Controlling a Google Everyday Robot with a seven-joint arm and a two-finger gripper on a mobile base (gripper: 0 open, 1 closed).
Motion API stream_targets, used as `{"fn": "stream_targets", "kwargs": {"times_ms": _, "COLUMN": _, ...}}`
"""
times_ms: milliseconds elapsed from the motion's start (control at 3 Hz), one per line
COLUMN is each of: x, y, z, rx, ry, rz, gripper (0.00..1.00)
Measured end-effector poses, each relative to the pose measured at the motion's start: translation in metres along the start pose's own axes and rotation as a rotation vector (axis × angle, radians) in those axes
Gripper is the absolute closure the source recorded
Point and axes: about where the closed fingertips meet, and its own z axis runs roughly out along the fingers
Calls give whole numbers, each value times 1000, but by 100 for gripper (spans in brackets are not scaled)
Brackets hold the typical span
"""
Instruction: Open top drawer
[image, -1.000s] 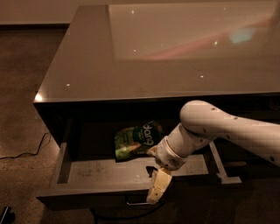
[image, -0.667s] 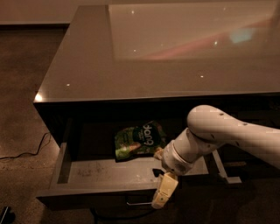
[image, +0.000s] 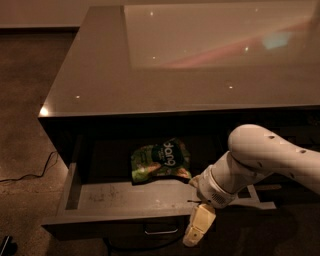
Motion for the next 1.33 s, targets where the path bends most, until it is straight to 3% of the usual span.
{"fn": "stream_targets", "kwargs": {"times_ms": 667, "x": -12, "y": -6, "z": -3, "rx": -9, "ry": -34, "rz": -41, "gripper": 0}}
{"fn": "stream_targets", "kwargs": {"times_ms": 1333, "x": -19, "y": -46, "z": -37, "rx": 110, "ry": -87, "rz": -28, "gripper": 42}}
